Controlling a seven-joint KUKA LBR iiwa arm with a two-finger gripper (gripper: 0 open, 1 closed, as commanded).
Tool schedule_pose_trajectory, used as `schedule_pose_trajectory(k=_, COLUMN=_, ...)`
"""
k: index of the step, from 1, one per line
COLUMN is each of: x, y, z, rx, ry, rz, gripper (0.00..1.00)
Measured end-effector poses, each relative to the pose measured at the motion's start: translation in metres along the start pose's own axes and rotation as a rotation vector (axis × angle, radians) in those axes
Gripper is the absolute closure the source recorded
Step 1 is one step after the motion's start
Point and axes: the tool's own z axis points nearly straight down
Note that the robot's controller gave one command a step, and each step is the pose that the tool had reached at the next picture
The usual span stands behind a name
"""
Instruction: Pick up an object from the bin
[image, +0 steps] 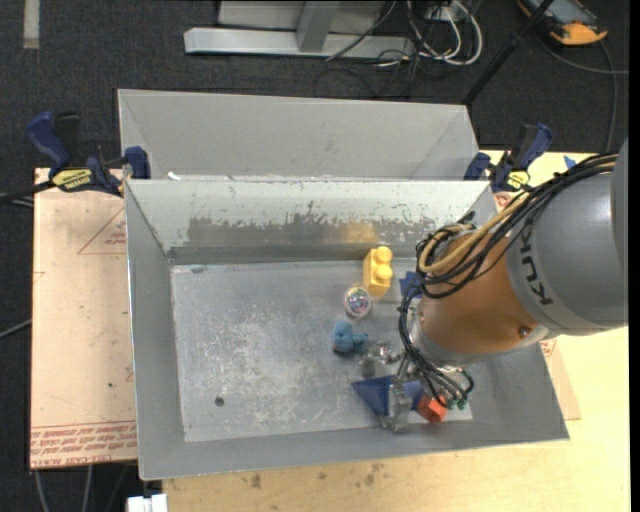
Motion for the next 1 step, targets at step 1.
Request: schedule_pose_trajectory(k=1, x=-0.0008, y=0.0003, z=-0.0092, rx=-0.001, ry=0.015, rz=-0.001, gripper=1.0)
